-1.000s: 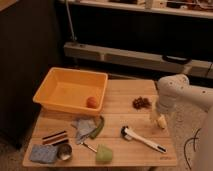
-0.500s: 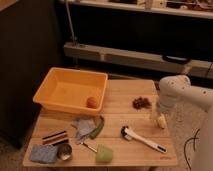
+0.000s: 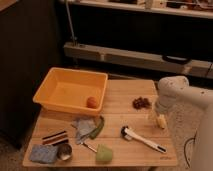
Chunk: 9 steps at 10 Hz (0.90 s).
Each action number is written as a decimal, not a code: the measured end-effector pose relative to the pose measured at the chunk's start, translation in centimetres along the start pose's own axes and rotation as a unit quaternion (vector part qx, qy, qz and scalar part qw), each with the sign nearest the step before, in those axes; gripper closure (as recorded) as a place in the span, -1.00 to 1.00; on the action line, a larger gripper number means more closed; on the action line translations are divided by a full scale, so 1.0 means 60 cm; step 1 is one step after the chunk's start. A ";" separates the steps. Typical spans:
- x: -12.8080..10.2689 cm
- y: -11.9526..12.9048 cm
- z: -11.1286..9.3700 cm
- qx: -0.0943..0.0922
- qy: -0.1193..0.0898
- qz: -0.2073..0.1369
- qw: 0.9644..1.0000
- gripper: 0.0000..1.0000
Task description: Place banana in tray
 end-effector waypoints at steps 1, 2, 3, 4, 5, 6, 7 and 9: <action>-0.001 0.004 0.004 -0.002 0.002 -0.002 1.000 0.13; -0.003 0.007 0.007 -0.003 0.003 -0.004 1.000 0.33; -0.004 0.010 0.010 -0.003 0.005 -0.005 1.000 0.49; -0.006 0.013 0.013 -0.004 0.009 -0.006 1.000 0.70; -0.006 0.014 0.017 -0.004 0.015 -0.006 1.000 0.92; -0.006 0.014 0.019 -0.004 0.019 -0.006 1.000 0.99; -0.006 0.015 0.021 -0.005 0.022 -0.005 1.000 1.00; -0.008 0.017 0.023 -0.004 0.031 -0.006 0.999 1.00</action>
